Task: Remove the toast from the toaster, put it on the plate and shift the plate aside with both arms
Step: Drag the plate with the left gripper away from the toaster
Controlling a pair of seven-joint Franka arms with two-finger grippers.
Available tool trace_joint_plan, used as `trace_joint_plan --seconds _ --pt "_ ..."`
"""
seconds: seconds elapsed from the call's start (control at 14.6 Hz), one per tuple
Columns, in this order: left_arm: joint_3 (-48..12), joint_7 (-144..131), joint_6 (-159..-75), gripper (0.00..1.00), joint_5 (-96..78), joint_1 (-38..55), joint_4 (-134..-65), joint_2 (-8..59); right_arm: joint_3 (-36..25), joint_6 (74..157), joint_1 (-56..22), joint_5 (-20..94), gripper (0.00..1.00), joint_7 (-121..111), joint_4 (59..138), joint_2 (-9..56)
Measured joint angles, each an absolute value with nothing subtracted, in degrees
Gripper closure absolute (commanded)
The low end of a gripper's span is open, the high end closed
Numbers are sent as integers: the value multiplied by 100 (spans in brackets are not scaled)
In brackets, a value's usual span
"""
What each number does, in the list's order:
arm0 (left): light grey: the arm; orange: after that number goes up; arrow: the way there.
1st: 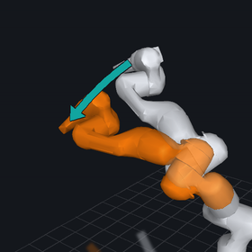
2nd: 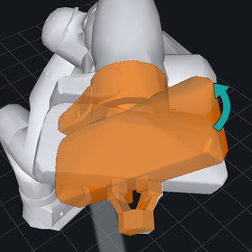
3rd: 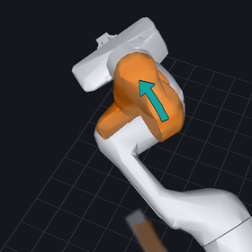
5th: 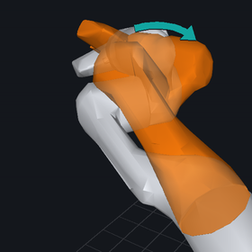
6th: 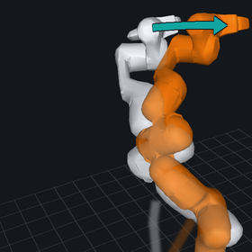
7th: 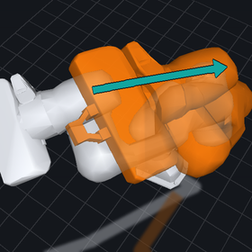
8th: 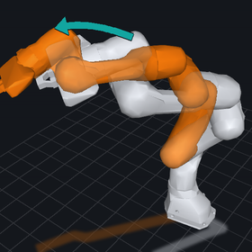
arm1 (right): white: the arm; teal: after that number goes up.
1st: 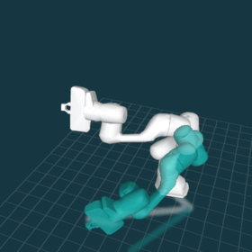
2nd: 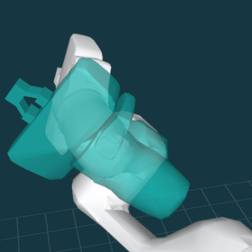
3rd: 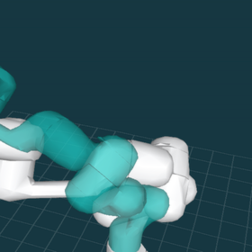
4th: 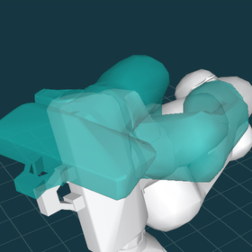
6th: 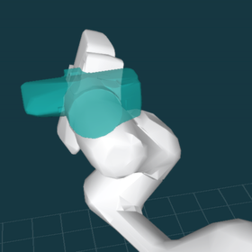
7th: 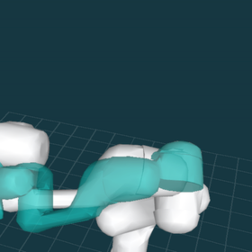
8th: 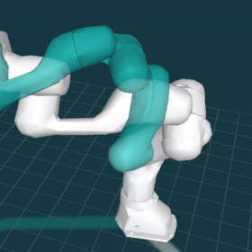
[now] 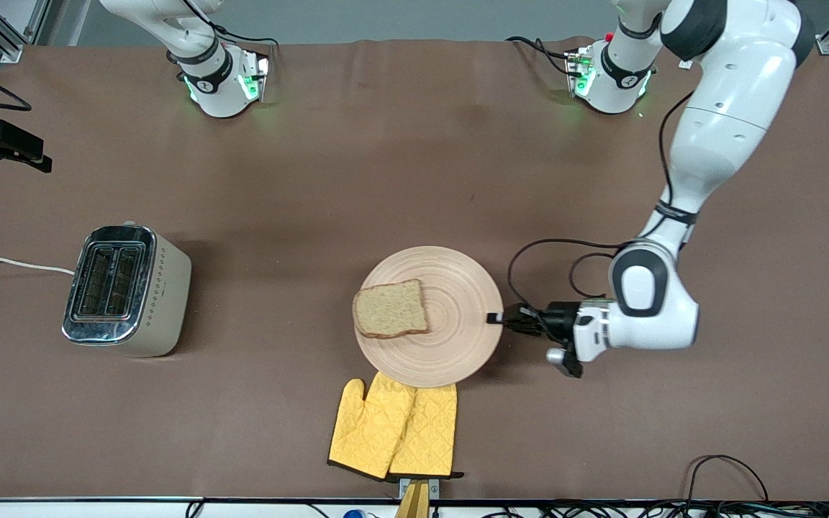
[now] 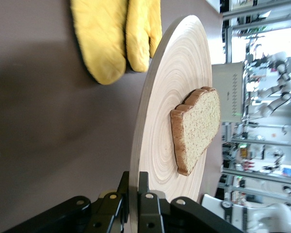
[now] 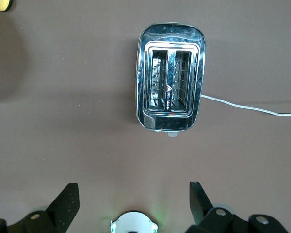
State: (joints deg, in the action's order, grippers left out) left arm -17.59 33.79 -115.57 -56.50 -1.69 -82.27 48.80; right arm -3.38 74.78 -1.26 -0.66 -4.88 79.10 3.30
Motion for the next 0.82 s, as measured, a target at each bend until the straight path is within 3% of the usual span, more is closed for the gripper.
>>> trace_joint_plan --seconds 0.34,0.82 --pt "-1763 3378 -10641 97 -5357 -1244 -8199 4881 -323 7477 -182 -66 0 -493 7910 330" --pt "-1747 3721 -10336 97 -4171 -2624 -8080 4901 -321 7478 -200 -66 0 -493 7909 329"
